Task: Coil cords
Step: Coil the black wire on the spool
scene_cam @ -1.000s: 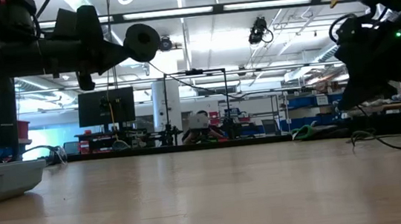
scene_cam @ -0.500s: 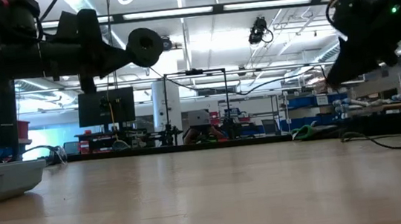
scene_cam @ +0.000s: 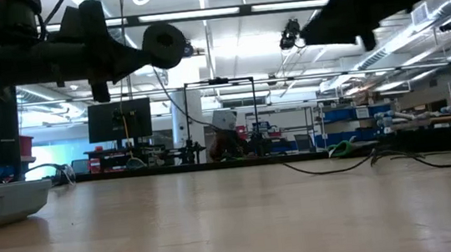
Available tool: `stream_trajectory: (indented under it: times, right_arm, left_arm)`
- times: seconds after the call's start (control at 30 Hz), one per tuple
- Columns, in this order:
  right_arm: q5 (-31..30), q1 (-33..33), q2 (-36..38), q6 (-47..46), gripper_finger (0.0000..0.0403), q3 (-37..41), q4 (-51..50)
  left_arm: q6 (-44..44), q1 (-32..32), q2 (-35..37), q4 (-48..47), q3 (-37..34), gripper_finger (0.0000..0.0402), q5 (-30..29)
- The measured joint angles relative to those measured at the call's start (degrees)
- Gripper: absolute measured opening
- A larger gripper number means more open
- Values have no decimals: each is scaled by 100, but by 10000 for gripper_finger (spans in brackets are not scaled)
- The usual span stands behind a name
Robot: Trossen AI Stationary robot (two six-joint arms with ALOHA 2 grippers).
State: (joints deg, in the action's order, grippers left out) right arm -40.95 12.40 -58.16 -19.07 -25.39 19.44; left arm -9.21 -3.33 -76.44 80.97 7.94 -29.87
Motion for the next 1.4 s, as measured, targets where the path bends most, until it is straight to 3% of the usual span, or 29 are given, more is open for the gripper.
stream_trajectory:
  times: [0.27, 0.6, 0.8, 0.93, 1.4]
  right_arm:
    - [1481, -583, -1975, 437, 110, -78, 2240]
    - [2629, -851, -3825, 1245, 109, -1739, 1906]
    - [2922, -972, -4415, 1281, 109, -2674, 395]
    - [3337, -994, -4672, 1311, 109, -2913, 302]
    - [3145, -1085, -4311, 1271, 63, -2920, 210]
  left_arm:
    - [321, -170, 0, -370, 517, 0, -1]
    - [444, -171, -4, -728, 894, 0, 127]
    - [424, -171, -4, -720, 894, 0, 166]
    - [426, -171, -4, -708, 894, 0, 168]
    - [393, -172, -4, -857, 892, 0, 168]
